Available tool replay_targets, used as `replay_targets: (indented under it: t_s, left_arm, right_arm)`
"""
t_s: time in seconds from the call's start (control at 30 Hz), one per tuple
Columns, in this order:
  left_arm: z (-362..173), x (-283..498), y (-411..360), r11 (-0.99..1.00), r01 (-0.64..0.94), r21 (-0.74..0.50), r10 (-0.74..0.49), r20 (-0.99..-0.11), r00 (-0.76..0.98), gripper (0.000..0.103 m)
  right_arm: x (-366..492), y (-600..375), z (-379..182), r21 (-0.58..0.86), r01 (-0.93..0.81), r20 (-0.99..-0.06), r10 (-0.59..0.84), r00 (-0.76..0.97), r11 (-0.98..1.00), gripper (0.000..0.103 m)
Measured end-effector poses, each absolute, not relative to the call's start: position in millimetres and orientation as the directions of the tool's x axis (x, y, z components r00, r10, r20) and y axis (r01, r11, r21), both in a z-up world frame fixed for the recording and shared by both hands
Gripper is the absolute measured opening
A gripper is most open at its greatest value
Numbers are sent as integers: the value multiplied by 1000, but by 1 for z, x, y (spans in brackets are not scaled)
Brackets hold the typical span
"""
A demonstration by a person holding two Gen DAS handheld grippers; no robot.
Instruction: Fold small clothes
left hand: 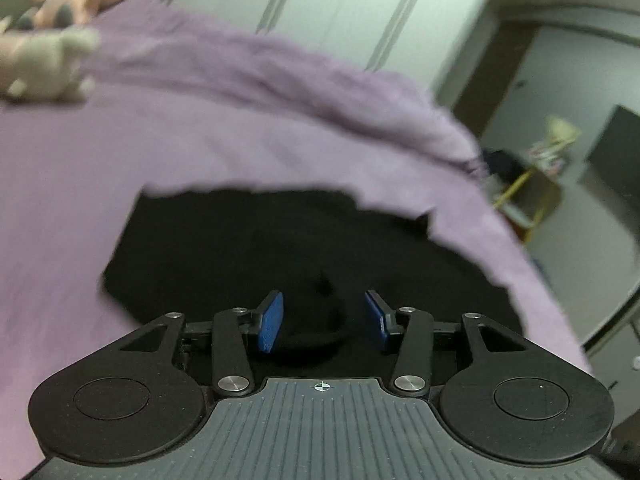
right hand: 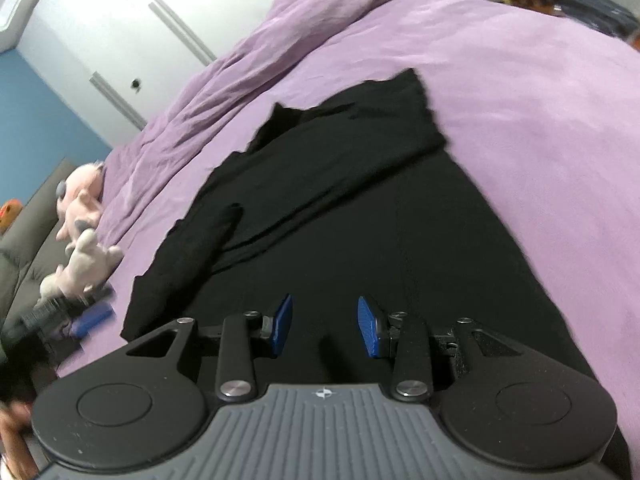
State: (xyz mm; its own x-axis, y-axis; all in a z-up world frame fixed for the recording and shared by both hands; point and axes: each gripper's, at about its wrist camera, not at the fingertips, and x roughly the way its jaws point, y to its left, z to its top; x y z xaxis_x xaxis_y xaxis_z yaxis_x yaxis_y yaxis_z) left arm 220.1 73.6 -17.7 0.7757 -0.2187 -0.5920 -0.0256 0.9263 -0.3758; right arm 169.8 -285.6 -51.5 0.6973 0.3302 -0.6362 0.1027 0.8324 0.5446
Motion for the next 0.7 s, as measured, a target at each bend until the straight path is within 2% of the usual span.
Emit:
replay_targets:
  t_s: [0.1, 0.23, 0.27, 0.47, 0.63, 0.7]
  left_arm:
    - [-31, 206, 90, 944, -147, -297, -86, -648, 757, 51]
    - [-45, 195, 106, 938, -265, -222, 36, -700, 713, 53]
    - [-48, 194, 110, 934, -291, -205, 63, -711, 700, 53]
    - [-59, 186, 125, 929, -323, -178, 100, -723, 684, 53]
    - [-61, 179, 120, 937, -308, -166, 96, -724, 684, 54]
    - [-62, 178, 117, 942, -297, -158, 95, -720, 687, 55]
  right_arm:
    - [203, -264, -47, 576, 28, -613, 409, 676, 817, 41]
    - [253, -226, -46, 642, -30, -582, 513, 630, 766, 61]
    - [264, -217, -48, 657, -29, -582, 531, 616, 753, 63]
    - [315, -164, -44, 646, 24, -630, 516, 581, 763, 63]
    - [312, -104, -38, 419, -77, -733, 387, 560, 905, 62]
    - [313, -91, -44, 313, -66, -778, 295, 555, 948, 45]
